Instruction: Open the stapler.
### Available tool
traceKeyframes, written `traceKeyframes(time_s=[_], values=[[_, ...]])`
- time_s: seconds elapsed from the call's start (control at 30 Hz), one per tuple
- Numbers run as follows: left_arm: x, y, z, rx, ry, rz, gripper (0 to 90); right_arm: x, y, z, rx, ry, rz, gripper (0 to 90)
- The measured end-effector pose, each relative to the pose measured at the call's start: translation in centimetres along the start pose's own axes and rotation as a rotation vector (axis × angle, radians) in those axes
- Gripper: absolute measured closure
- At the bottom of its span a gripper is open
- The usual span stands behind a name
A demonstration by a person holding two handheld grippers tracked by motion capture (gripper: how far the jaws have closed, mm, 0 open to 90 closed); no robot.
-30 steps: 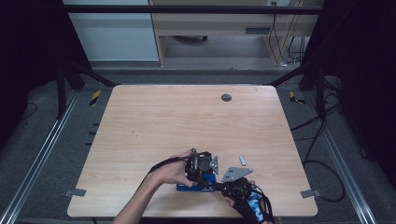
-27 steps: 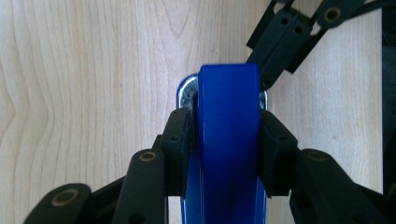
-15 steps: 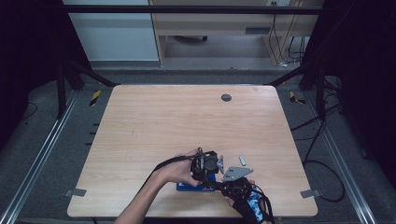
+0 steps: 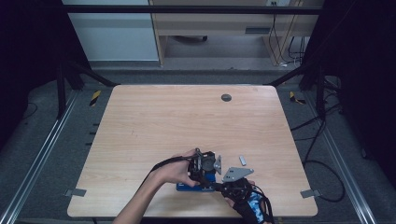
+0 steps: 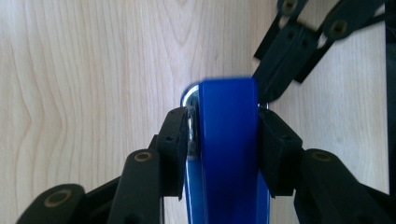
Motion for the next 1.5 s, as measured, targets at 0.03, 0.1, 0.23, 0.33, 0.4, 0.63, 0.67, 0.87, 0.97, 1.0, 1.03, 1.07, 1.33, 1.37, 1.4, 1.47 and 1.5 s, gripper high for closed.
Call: traceKeyframes(time_s=[0.03,0.1,0.23,0.33,0.4,0.63,0.67,0.87,0.97,1.0,1.03,1.07,1.33,1.37,1.4,1.47,1.5], values=[[0.0,0.0,0.0,0.000,0.000,0.000,57.7,0.0,0.0,0.0,0.000,0.000,0.000,90.0],[0.0,-0.1,-0.5,-0.010,0.004,-0.012,58.5,0.0,0.1,0.0,-0.003,-0.005,0.003,90.0],[0.3,0.1,-1.0,-0.019,0.018,-0.037,59.2,0.2,0.4,0.4,-0.010,-0.022,0.005,90.0],[0.5,0.1,-0.9,-0.019,0.032,-0.054,61.1,0.5,0.5,0.6,-0.017,-0.013,-0.002,90.0],[0.6,0.1,-0.7,-0.018,0.039,-0.063,63.1,0.6,0.4,0.6,-0.010,-0.017,-0.007,90.0],[0.7,0.1,-0.4,-0.022,0.041,-0.068,64.5,0.8,0.3,0.6,-0.013,-0.031,-0.003,90.0],[0.8,0.1,-0.3,-0.017,0.039,-0.063,64.5,0.8,0.3,0.7,-0.010,-0.032,0.002,90.0],[0.7,0.1,-0.1,-0.033,0.048,-0.066,65.7,1.0,0.2,0.7,0.013,-0.035,0.030,90.0],[0.5,0.0,-0.3,-0.036,0.037,-0.055,65.9,1.0,0.2,0.7,0.013,-0.037,0.030,90.0],[0.5,-0.1,-0.4,-0.035,0.033,-0.052,65.9,1.0,0.3,0.7,0.011,-0.036,0.027,90.0],[0.6,-0.1,-0.4,-0.034,0.027,-0.049,65.9,1.0,0.3,0.7,0.004,-0.036,0.021,90.0],[0.5,0.0,-0.5,-0.034,0.026,-0.056,65.9,1.0,0.4,0.7,0.006,-0.034,0.018,90.0],[0.6,0.0,-0.8,-0.033,-0.004,-0.053,66.0,1.0,0.4,0.7,0.007,-0.038,0.021,90.0],[0.6,0.0,-0.9,-0.035,-0.005,-0.054,66.0,1.0,0.4,0.7,0.007,-0.038,0.020,90.0],[0.6,0.0,-0.9,-0.033,-0.005,-0.052,66.0,1.0,0.4,0.7,0.009,-0.035,0.022,90.0],[0.6,0.0,-0.9,-0.034,-0.005,-0.056,66.0,1.0,0.4,0.7,0.000,-0.032,0.019,90.0],[0.6,0.0,-0.9,-0.034,-0.006,-0.056,66.0,1.0,0.4,0.7,0.000,-0.032,0.019,90.0]])
Point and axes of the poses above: each handheld gripper's, and its own axes: x roughly forward along the jaws, z roughly out of its top, y roughly to its left, the point moved 1 cm from there along x, roughly forward along the jaws, and after that the axes turned 14 degrees about y, right-handed, at the moved point
